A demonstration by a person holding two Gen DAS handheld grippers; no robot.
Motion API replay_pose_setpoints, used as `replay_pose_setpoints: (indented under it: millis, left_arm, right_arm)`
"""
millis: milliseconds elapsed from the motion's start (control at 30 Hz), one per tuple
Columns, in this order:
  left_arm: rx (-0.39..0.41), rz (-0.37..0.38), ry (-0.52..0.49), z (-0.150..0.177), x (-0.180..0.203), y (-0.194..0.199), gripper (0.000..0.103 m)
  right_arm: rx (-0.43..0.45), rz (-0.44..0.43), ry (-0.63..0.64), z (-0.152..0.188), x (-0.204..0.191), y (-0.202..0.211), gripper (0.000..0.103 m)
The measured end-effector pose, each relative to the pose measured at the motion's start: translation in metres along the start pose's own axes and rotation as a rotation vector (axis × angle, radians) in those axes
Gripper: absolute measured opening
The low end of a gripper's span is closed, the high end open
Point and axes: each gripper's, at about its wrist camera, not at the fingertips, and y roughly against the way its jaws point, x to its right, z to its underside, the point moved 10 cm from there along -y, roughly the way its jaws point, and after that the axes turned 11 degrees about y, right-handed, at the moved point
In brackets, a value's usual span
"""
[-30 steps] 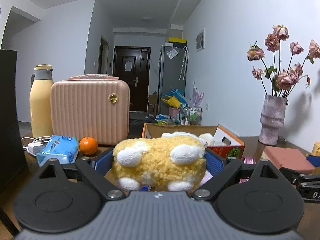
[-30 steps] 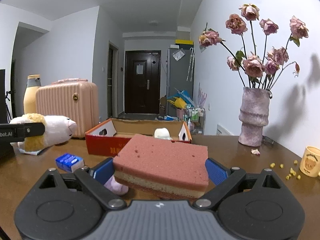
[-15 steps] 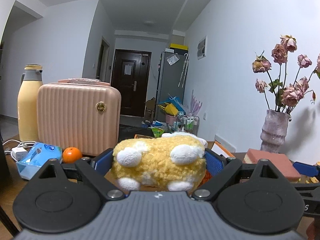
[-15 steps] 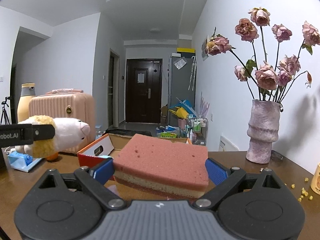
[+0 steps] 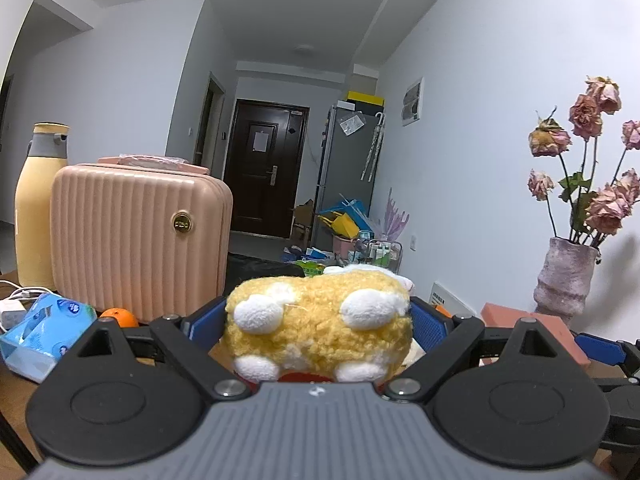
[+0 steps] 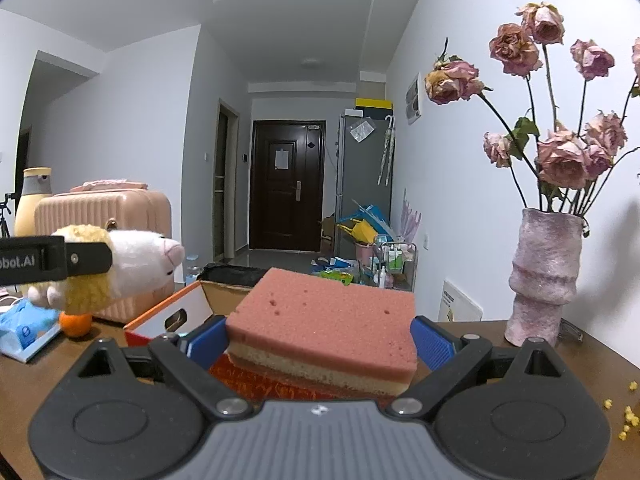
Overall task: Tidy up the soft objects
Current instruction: 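Carry the sheep plush with the left tool while the right tool carries the pink sponge to the box, then open the right tool releasing the pink sponge into the box while the left tool drops the sheep plush inside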
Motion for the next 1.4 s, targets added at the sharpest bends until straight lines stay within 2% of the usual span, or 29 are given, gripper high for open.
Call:
replay_pose_setpoints:
  millis: [400,833,1300,1400]
  left_arm:
    - [0.01,-0.022,0.007,-0.006,0.005,-0.056,0.094]
    - [-0.003,-0.069,0.007,-0.004,0.006,-0.117,0.094]
    - [-0.022,-0.119,-0.053,0.01,0.006,-0.164,0.094]
    - [-0.016,-0.142,-0.049,0.013,0.004,-0.165,0.102]
  right_arm:
    - [-0.004,-0.007,0.005,-0.012,0.004,-0.063,0.097]
    - [-0.05,-0.006,0.057,-0.017,0.0,-0.129,0.097]
    - [-0.154,-0.007,0.093,-0.003,0.0,-0.182,0.098]
    - [-0.208,0.006,0.11,0.005,-0.001,-0.191,0.1]
